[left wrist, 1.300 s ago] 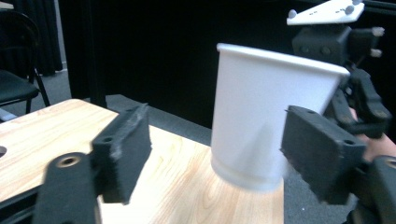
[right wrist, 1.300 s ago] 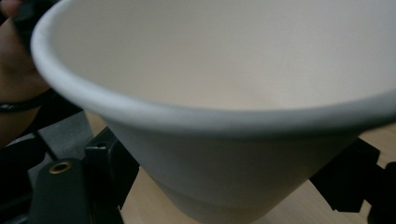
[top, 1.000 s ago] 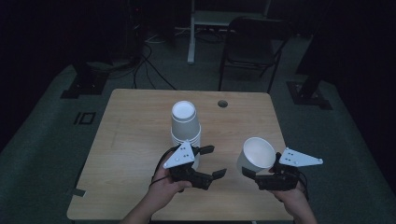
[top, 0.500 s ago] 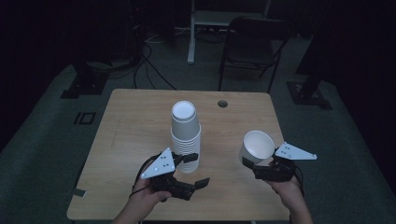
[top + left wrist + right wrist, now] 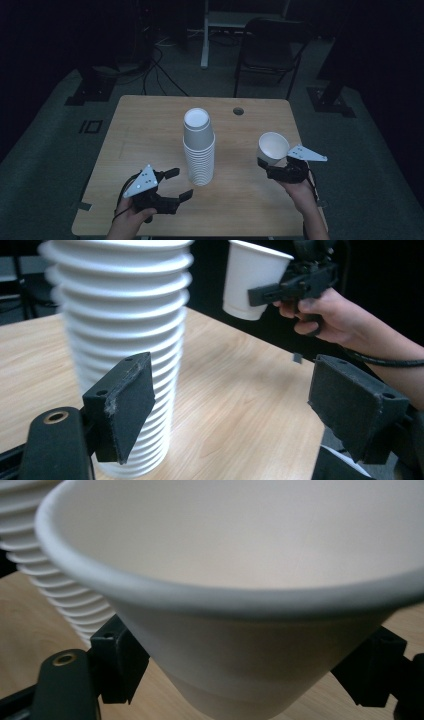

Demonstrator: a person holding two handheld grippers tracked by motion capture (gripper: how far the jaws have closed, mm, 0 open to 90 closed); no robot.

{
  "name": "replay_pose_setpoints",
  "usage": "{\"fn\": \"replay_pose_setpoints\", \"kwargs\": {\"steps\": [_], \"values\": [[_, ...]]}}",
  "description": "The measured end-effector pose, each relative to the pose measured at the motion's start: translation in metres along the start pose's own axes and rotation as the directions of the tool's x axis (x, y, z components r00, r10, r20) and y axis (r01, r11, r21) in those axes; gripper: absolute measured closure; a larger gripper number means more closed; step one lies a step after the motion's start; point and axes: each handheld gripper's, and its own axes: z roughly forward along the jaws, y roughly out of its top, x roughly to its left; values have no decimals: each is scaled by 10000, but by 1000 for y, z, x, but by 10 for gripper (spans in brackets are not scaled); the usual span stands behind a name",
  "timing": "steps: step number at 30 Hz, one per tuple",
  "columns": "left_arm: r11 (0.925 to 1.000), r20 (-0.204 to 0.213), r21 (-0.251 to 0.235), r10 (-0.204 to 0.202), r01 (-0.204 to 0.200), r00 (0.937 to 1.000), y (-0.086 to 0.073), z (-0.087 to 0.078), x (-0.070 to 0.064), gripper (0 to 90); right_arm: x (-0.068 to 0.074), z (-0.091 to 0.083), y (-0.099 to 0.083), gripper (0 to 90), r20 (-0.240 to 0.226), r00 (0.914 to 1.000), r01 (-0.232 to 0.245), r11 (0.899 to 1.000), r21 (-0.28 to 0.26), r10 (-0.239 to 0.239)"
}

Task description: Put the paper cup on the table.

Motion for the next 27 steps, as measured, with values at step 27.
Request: {"fn": "replay_pose_setpoints", "kwargs": {"steps": [27], "values": [[9855, -3225, 1002, -979, 1368, 9415, -70, -6, 99, 189, -33, 67, -27, 193, 1336, 9902, -511, 9954, 811, 399]]}}
